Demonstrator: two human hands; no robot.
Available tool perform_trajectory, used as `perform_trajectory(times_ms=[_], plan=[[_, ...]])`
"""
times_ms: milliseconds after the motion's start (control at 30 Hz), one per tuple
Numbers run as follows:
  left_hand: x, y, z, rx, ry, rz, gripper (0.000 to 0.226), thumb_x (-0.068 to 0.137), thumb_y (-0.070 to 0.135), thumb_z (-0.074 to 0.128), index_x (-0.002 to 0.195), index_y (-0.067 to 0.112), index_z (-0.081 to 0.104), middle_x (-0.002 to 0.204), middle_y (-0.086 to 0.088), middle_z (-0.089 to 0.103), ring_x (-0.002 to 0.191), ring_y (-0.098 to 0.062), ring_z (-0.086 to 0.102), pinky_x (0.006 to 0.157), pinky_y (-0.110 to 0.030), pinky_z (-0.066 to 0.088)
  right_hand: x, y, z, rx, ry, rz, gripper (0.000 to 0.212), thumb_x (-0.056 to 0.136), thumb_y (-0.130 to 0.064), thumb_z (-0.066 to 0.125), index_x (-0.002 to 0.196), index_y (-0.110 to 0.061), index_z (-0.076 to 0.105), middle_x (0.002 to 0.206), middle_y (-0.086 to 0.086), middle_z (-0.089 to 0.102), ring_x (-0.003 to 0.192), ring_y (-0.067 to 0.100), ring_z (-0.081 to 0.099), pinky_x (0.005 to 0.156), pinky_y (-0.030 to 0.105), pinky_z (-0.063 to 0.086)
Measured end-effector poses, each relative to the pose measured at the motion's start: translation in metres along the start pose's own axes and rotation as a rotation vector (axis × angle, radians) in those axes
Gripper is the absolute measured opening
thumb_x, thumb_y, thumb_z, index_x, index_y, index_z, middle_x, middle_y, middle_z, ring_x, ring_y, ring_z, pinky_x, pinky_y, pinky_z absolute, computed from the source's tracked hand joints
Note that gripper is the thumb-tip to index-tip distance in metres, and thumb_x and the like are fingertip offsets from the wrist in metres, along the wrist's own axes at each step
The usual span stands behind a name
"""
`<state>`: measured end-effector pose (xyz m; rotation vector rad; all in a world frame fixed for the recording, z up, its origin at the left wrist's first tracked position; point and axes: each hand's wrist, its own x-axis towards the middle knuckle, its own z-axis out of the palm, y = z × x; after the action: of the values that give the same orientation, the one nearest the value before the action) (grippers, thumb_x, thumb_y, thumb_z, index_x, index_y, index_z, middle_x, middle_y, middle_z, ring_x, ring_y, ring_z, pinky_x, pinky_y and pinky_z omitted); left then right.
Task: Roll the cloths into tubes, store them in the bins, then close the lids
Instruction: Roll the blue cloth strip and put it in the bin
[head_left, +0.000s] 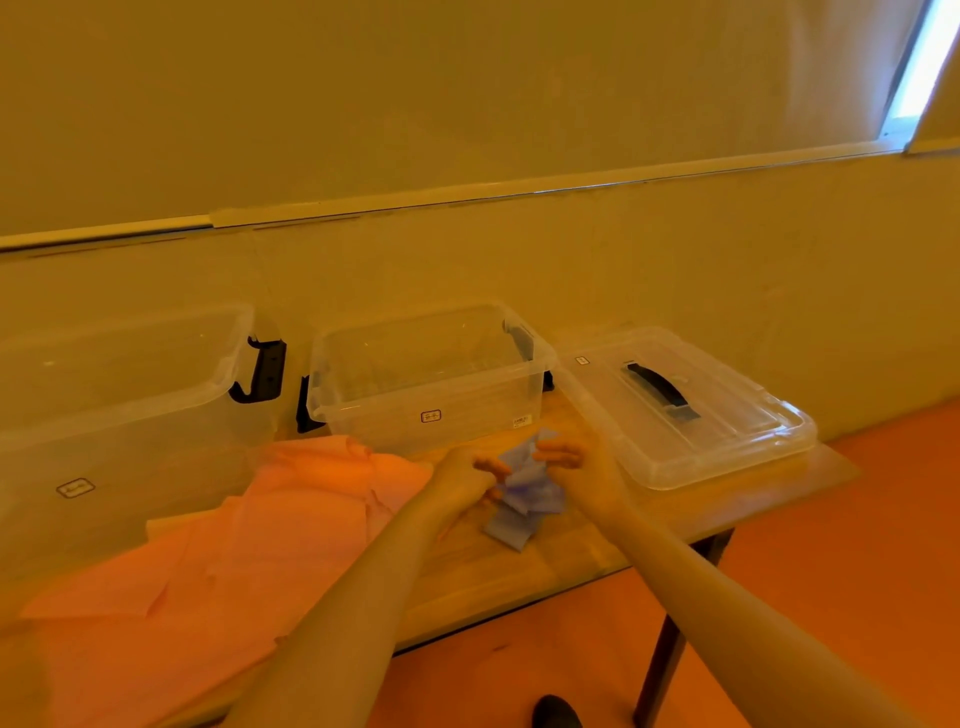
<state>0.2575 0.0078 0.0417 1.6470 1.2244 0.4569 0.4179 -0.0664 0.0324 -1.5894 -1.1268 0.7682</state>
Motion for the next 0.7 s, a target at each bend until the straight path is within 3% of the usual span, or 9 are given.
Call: perform_trajectory(times_ms=[67, 233, 333, 433, 533, 600, 700], plan=[[-0.002, -0.01, -0.003, 0.056, 0.004, -0.033, 0.035, 0.085, -0.01, 0.042, 0.089, 0.013, 0.068, 0.074, -0.01, 0.065, 0.054, -0.013, 0.057, 0.05, -0.023, 0.046, -0.005, 0.012, 0.003, -0.003, 0.059, -0.011, 0.024, 0.092, 0.012, 0.047, 0.113, 0.013, 0.06, 0.117, 0.03, 0.059, 0.106, 0.039, 0.059, 0.065, 0.013, 0.051], [0.001, -0.022, -0.008, -0.008, 0.11, 0.001, 0.024, 0.089, -0.007, 0.047, 0.097, 0.008, 0.065, 0.068, -0.004, 0.06, 0.055, -0.01, 0.053, 0.044, -0.013, 0.04, -0.011, 0.025, -0.002, 0.094, 0.12, 0.043, 0.015, 0.095, -0.007, 0.054, 0.106, -0.01, 0.065, 0.094, 0.007, 0.065, 0.075, 0.01, 0.059, 0.056, 0.017, 0.045], [0.007, -0.022, -0.009, -0.041, 0.207, 0.046, 0.019, 0.091, 0.0, 0.052, 0.104, 0.009, 0.063, 0.07, 0.0, 0.06, 0.054, -0.005, 0.056, 0.043, -0.011, 0.04, -0.008, 0.029, -0.008, 0.141, 0.179, 0.094, 0.013, 0.094, -0.013, 0.059, 0.106, -0.01, 0.063, 0.087, 0.007, 0.064, 0.071, 0.014, 0.057, 0.055, 0.023, 0.042], [0.012, -0.017, -0.004, -0.051, 0.209, 0.046, 0.02, 0.091, 0.0, 0.052, 0.107, 0.005, 0.063, 0.073, 0.0, 0.059, 0.056, -0.007, 0.055, 0.04, -0.012, 0.039, -0.006, 0.032, -0.009, 0.145, 0.212, 0.182, 0.003, 0.093, -0.005, 0.06, 0.095, -0.007, 0.061, 0.079, 0.012, 0.061, 0.064, 0.021, 0.054, 0.054, 0.028, 0.042], [0.014, -0.012, 0.005, -0.032, 0.141, 0.021, 0.015, 0.092, 0.005, 0.055, 0.105, 0.006, 0.064, 0.072, -0.001, 0.059, 0.054, -0.011, 0.053, 0.044, -0.02, 0.039, -0.006, 0.036, -0.008, 0.076, 0.149, 0.258, 0.024, 0.09, 0.001, 0.057, 0.068, -0.007, 0.049, 0.063, 0.018, 0.051, 0.045, 0.017, 0.041, 0.043, 0.023, 0.033], [0.012, -0.01, 0.009, 0.007, 0.095, 0.01, 0.007, 0.094, 0.011, 0.055, 0.098, 0.011, 0.062, 0.077, -0.004, 0.06, 0.054, -0.012, 0.053, 0.041, -0.019, 0.036, -0.008, 0.039, -0.006, 0.012, 0.104, 0.284, 0.03, 0.092, -0.005, 0.056, 0.063, -0.006, 0.047, 0.06, 0.017, 0.049, 0.035, 0.012, 0.035, 0.037, 0.017, 0.027], [0.007, -0.007, 0.013, 0.047, 0.07, 0.039, 0.008, 0.097, 0.01, 0.051, 0.098, 0.009, 0.059, 0.089, -0.01, 0.061, 0.056, -0.011, 0.051, 0.032, -0.014, 0.033, -0.01, 0.04, -0.004, -0.002, 0.117, 0.311, 0.042, 0.097, -0.015, 0.055, 0.057, -0.005, 0.047, 0.047, 0.011, 0.048, 0.03, 0.013, 0.033, 0.036, 0.019, 0.028]])
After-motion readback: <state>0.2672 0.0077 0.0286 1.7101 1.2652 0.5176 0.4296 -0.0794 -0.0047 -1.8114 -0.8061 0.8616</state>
